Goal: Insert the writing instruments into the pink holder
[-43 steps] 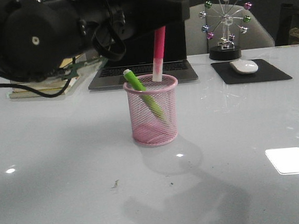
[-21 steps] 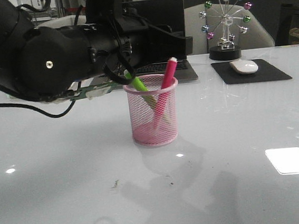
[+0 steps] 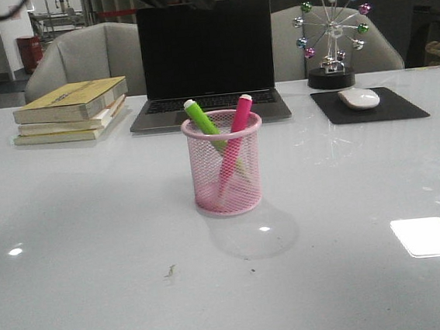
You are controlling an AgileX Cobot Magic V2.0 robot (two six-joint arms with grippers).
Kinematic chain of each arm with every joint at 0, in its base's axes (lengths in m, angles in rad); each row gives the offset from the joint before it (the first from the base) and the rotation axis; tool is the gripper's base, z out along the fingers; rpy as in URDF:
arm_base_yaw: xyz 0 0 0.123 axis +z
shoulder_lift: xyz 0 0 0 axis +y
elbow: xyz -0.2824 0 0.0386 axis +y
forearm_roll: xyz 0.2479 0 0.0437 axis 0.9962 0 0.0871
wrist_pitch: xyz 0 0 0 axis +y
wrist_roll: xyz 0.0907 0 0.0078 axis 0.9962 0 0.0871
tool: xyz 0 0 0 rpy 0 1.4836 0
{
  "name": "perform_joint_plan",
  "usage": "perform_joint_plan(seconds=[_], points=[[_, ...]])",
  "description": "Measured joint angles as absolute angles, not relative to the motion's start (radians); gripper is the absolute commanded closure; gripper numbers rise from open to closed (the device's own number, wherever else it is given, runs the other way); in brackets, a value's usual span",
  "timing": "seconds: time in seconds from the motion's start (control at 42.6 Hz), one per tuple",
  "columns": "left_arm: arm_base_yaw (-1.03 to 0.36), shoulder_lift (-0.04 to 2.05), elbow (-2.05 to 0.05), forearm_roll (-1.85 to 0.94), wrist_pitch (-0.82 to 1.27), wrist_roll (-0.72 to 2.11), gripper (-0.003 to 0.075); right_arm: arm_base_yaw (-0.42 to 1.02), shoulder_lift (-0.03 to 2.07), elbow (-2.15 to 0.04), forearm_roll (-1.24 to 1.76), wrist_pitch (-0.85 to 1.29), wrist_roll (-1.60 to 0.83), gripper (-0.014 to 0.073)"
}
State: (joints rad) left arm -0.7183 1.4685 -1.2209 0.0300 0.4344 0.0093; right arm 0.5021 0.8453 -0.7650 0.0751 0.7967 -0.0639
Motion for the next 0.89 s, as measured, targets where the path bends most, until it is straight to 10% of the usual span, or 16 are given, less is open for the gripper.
perform_joint_plan(seconds=[0.892], points=[[-0.718, 0.511, -0.617, 0.038, 0.850, 0.050, 0.0329, 0.502, 0.845, -0.765, 0.067, 0.797, -0.066, 0.0231]])
